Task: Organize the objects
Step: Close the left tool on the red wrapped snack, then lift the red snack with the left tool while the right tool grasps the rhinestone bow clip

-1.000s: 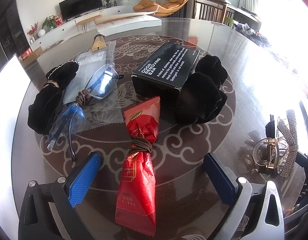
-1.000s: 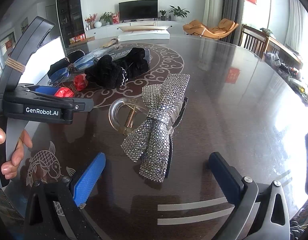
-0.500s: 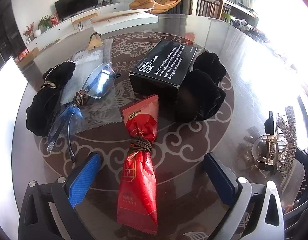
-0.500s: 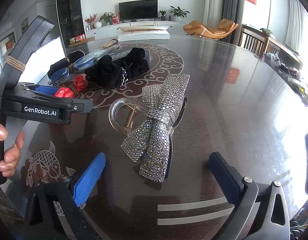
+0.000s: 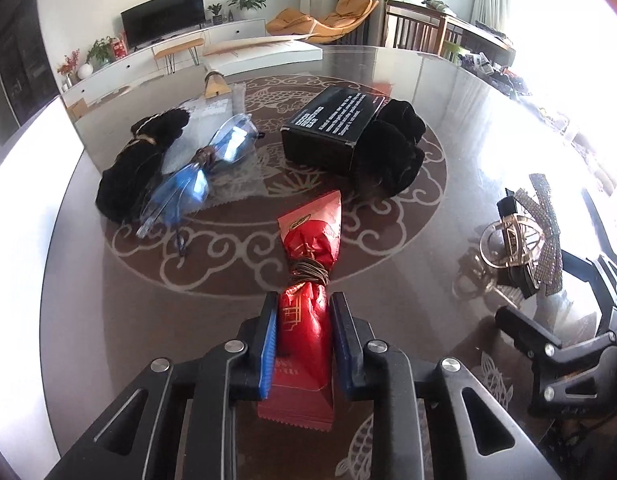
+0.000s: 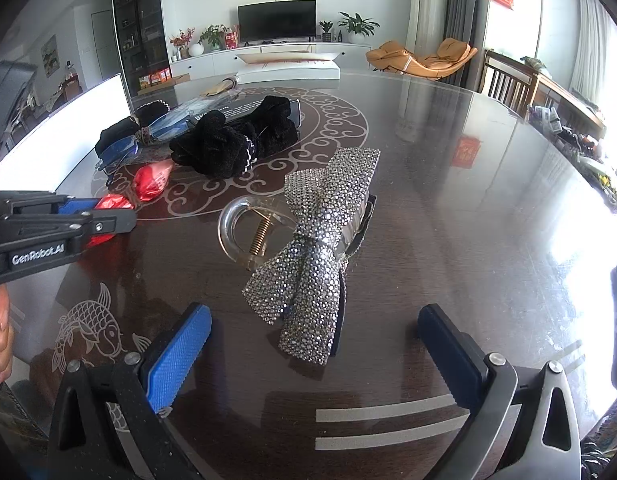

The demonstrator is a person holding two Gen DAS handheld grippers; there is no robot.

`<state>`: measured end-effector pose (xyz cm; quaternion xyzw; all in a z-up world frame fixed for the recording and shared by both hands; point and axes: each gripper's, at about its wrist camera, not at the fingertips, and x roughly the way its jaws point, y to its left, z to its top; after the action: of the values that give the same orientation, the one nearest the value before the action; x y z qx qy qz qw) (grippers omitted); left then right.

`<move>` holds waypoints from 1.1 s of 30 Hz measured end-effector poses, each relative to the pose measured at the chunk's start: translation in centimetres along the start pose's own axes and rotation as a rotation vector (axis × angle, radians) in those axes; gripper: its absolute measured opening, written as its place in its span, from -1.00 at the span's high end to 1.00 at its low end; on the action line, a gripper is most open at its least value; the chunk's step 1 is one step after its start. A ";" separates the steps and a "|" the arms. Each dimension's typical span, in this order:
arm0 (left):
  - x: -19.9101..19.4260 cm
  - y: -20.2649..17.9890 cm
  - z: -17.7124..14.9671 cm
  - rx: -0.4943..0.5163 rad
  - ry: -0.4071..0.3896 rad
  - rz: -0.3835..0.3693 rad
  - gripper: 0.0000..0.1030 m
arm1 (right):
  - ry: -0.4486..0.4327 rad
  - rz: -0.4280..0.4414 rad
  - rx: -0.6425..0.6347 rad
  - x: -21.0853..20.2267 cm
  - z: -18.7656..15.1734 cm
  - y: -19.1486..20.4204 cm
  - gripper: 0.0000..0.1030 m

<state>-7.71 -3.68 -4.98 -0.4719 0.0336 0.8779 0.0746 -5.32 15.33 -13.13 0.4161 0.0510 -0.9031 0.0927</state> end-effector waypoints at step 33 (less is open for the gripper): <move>-2.3 2.3 -3.7 -0.063 -0.016 0.069 0.51 | -0.003 -0.003 0.002 0.1 0.0 0.1 -1.00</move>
<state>-3.81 -6.68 -5.09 -0.4657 0.0215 0.8842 0.0296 -5.32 15.26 -13.19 0.4150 0.0505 -0.9039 0.0910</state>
